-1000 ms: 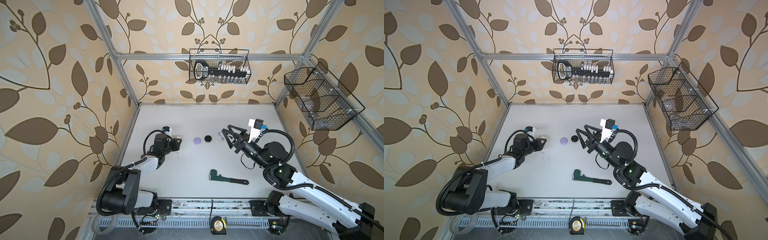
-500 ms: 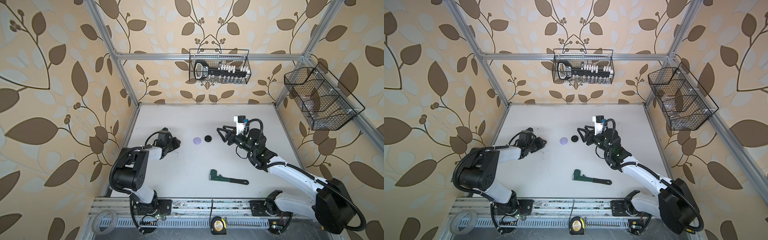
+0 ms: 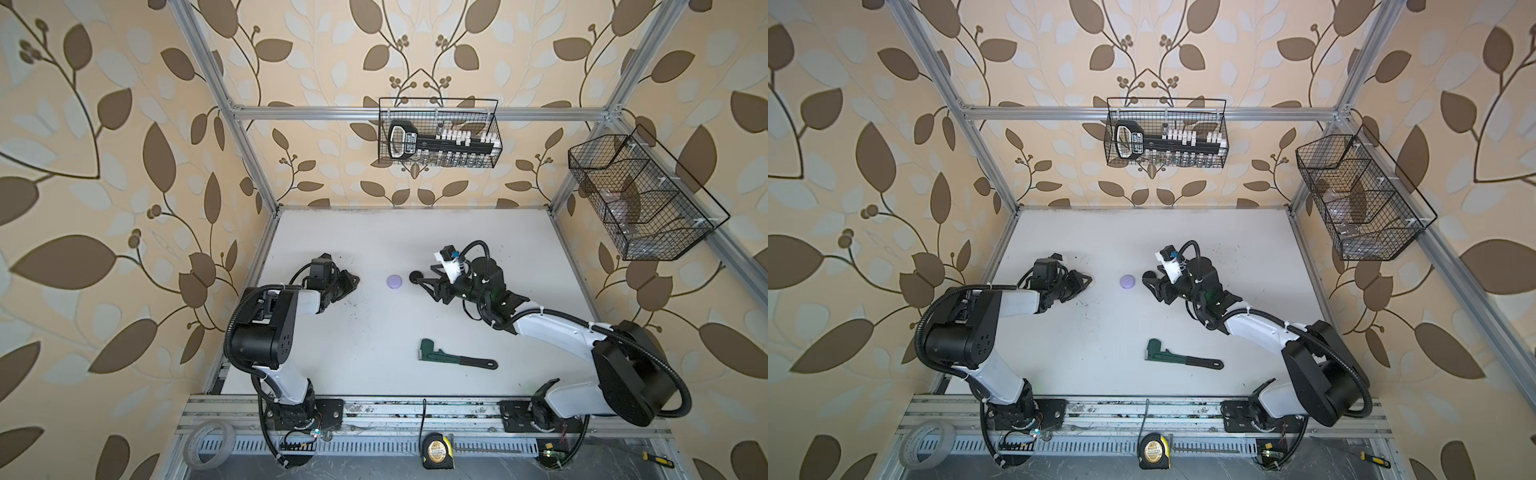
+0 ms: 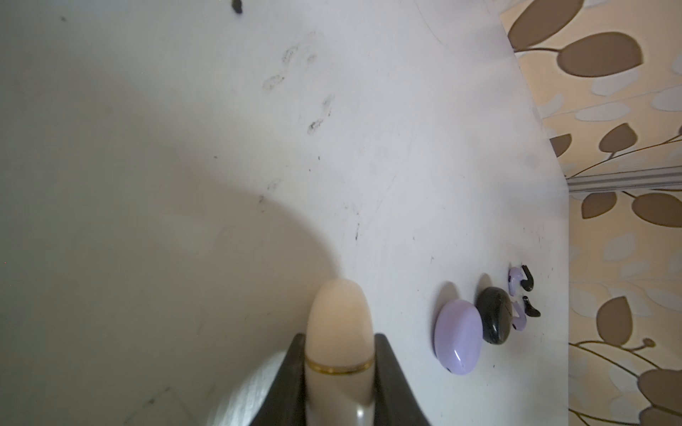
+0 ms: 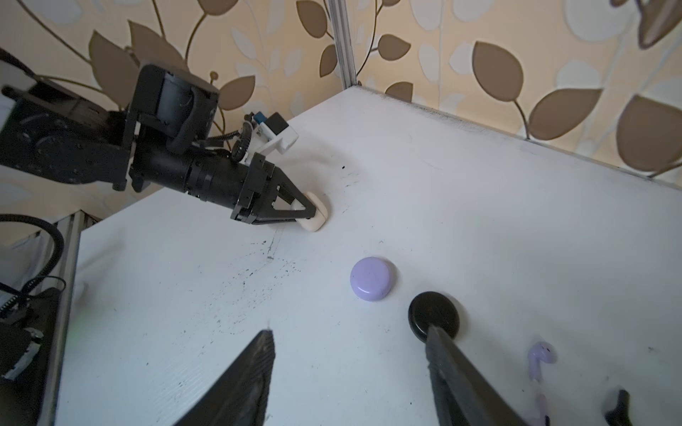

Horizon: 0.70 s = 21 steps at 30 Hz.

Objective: Insert the wireless bluetooth earbuds into the charging case
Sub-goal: 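Set the cream case down with the left gripper while the right reaches the lilac case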

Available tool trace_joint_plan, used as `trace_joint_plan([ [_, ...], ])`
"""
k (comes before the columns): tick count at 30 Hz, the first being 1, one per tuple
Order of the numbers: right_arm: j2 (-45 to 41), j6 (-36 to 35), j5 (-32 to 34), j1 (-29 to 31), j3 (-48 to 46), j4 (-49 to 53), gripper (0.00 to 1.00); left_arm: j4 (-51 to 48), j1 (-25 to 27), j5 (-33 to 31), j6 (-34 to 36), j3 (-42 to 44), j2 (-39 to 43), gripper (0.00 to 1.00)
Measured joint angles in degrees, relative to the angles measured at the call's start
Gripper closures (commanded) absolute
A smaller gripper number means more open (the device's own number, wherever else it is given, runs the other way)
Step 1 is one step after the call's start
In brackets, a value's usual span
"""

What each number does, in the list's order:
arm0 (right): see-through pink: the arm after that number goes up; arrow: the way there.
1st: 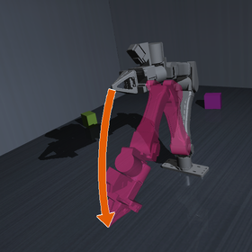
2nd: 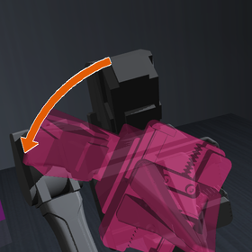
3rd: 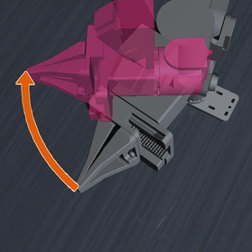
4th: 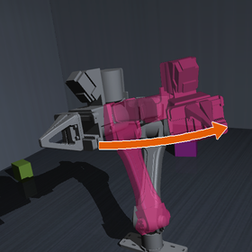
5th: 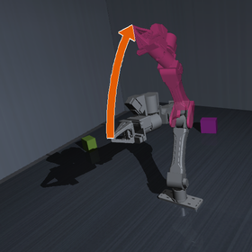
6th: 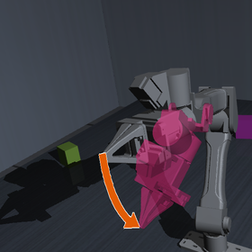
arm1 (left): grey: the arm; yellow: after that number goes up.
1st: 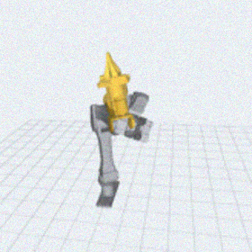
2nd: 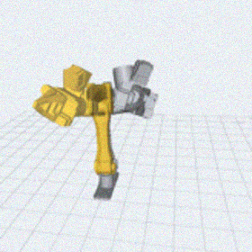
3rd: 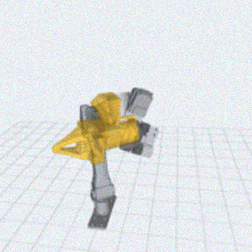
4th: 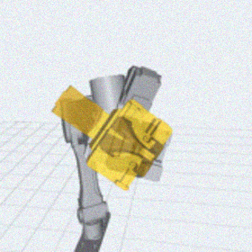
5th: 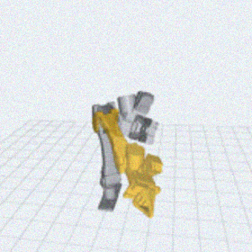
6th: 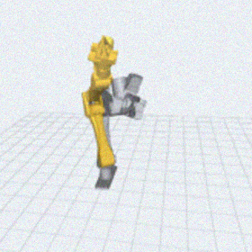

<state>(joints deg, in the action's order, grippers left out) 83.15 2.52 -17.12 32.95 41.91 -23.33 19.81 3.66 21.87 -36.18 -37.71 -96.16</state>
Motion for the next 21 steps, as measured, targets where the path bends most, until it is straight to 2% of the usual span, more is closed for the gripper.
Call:
trace_joint_plan([
  [3,3.91,-1.84,-0.07,0.85,3.15,1.90,0.33,-1.07,0.00,0.11,-0.20,-0.57,0.11,0.41],
  [6,8.50,-2.89,0.81,1.53,7.15,4.79,0.32,-1.84,0.00,-0.28,-0.02,-1.16,0.39,0.33],
  [9,14.23,-4.22,3.82,3.56,12.79,9.35,0.32,-3.48,0.02,-1.90,-0.02,-0.94,2.10,0.21],
  [14,22.99,-5.90,8.61,7.58,22.21,17.07,0.29,-10.25,0.00,-6.01,1.55,-0.76,6.58,0.07],
  [17,27.32,-6.27,11.10,8.74,27.21,21.29,0.27,-14.60,0.00,-9.33,3.06,-0.24,11.78,0.02],
  [21,30.97,-6.23,13.22,8.85,31.58,25.79,0.26,-18.08,0.00,-15.80,4.96,2.34,21.92,0.01],
])
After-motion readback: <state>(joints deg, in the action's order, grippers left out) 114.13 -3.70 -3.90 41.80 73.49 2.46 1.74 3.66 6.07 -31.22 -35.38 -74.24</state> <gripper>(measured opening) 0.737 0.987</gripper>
